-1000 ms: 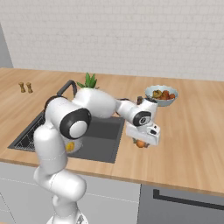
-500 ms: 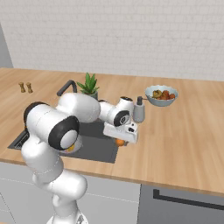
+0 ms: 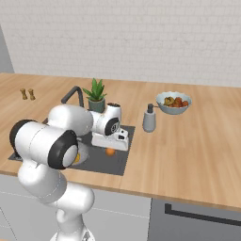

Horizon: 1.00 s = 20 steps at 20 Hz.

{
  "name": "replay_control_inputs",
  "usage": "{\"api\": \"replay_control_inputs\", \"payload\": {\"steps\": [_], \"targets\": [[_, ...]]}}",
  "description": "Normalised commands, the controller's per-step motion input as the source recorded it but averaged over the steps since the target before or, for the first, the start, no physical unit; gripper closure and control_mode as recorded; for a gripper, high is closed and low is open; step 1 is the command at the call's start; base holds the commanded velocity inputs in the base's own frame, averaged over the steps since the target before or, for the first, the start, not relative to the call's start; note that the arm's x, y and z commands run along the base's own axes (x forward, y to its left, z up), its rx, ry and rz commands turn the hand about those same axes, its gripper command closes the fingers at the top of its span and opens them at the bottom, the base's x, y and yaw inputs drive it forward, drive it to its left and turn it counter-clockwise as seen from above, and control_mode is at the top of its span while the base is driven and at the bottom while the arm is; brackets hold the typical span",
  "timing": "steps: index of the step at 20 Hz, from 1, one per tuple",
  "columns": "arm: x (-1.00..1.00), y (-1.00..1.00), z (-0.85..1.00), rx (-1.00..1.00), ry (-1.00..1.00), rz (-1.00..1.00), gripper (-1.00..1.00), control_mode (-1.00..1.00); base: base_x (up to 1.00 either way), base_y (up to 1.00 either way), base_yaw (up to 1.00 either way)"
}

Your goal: Put the colander in the sink, put the mango, tangerine in the colander, and turn on the sink faucet and pour water over the colander.

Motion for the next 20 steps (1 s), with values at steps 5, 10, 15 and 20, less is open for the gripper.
{"api": "replay_control_inputs", "payload": {"steps": [5,10,15,20], "targets": [[0.00,0.64,0.00,0.00,-0.02,0.14,1.00,-1.00,0.00,0.00,0.00],[0.00,0.50,0.00,0.00,0.00,0.10,1.00,-1.00,0.00,0.00,0.00],[0.02,0.26,0.00,0.00,0.00,0.03,1.00,-1.00,0.00,0.00,0.00],[0.11,0.43,-0.05,0.00,-0.01,0.01,1.00,-1.00,0.00,0.00,0.00]]}}
